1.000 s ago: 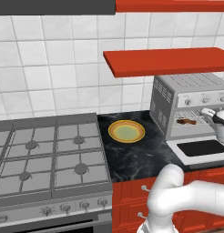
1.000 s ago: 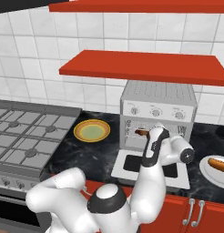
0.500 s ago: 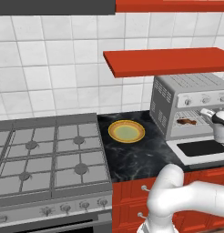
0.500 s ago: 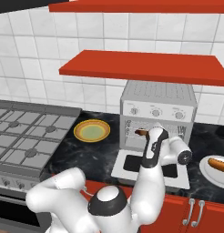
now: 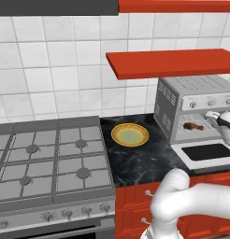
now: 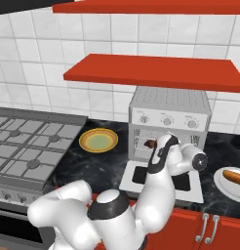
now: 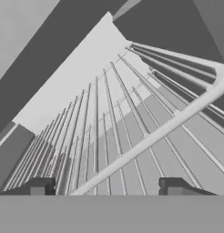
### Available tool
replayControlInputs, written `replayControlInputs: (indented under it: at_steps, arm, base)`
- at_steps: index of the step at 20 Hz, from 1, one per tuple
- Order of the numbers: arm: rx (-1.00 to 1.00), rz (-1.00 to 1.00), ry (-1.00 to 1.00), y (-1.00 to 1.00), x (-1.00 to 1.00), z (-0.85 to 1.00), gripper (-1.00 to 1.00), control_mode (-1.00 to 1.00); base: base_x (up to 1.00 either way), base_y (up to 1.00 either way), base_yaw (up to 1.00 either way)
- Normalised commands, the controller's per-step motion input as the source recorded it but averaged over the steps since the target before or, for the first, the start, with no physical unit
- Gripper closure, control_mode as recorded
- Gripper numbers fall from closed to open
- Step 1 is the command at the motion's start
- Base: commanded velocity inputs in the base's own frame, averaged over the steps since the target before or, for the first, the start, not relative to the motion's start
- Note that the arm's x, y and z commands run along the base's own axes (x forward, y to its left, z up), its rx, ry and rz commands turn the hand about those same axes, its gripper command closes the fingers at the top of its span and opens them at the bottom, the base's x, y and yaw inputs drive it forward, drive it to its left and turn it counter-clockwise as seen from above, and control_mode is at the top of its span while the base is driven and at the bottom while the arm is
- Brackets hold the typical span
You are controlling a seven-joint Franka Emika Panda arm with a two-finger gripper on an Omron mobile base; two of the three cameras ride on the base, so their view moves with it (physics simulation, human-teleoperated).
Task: Open the toaster oven door. Place the hotdog bun on the top rack in the toaster oven and place the chicken drumstick on the bottom rack.
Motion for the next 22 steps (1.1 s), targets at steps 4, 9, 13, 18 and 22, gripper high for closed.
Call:
replayControlInputs:
  at_steps: [4,9,13,18,22]
  arm:
    - [0.00,0.00,0.24,0.42,-0.19,-0.70,-1.00,-1.00]
    - [0.00,0.00,0.22,0.45,-0.06,-0.64,-1.00,-1.00]
    - [0.00,0.00,0.19,0.52,-0.03,-0.62,-1.00,-1.00]
    - [0.01,0.00,0.03,0.51,0.06,-0.19,-1.00,-1.00]
    - [0.04,0.00,-0.05,0.47,0.26,-0.11,-1.00,-1.00]
  base:
    - [0.00,0.00,0.00]
    - [0.00,0.00,0.00]
    - [0.00,0.00,0.00]
    - [0.00,0.00,0.00]
    - [0.00,0.00,0.00]
